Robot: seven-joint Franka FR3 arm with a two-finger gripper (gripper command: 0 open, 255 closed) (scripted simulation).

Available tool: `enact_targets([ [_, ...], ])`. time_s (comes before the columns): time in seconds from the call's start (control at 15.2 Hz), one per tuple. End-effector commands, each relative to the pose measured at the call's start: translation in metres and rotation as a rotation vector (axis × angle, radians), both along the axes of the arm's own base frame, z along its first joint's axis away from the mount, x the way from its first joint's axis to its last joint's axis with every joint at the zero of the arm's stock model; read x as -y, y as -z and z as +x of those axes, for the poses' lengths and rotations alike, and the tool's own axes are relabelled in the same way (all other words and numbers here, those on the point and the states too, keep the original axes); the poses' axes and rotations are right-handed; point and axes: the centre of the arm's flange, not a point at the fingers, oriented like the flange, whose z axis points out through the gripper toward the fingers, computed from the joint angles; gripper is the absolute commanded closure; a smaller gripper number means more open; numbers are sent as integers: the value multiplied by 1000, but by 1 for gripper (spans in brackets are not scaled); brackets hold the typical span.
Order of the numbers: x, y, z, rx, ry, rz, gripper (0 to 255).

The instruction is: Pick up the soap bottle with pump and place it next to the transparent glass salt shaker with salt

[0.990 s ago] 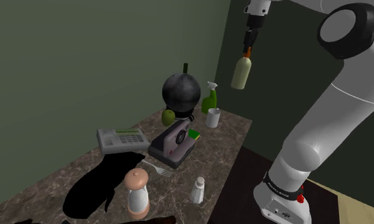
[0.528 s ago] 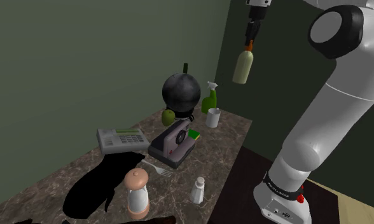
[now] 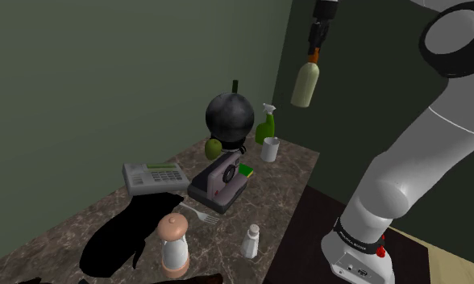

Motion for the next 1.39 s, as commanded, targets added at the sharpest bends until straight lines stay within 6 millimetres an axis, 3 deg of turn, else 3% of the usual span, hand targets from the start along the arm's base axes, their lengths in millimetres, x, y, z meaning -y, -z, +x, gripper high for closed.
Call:
enact_targets([
  [0.0, -28, 0, -3, 0, 2, -2, 255],
  [1.32, -290, -1, -36, 0, 2, -2, 255],
])
